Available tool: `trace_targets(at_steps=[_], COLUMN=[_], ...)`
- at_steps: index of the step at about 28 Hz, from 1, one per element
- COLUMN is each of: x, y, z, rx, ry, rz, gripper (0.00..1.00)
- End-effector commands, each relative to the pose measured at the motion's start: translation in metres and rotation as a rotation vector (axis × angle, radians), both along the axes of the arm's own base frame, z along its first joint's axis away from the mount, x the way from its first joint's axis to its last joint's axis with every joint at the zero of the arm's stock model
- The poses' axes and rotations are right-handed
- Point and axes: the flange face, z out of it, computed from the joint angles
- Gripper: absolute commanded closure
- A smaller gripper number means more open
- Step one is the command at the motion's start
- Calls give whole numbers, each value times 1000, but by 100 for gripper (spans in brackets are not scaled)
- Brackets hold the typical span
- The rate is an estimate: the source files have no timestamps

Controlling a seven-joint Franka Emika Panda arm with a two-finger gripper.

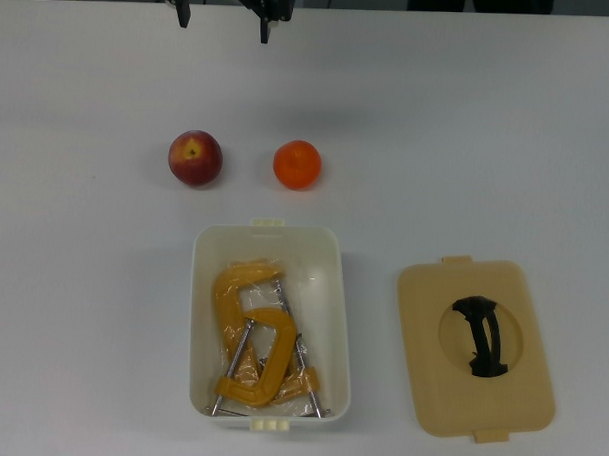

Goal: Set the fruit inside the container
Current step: 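Lower the open gripper down onto the orange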

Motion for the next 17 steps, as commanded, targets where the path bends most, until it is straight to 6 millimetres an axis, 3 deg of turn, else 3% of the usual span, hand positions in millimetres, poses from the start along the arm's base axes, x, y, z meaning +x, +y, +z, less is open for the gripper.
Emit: trace_targets(at_steps=[1, 17], x=[2, -2], y=[4, 56], z=[-6, -86], rx=[29, 50], ry=[-4, 136], rz=[-32, 427], gripper=[0, 0])
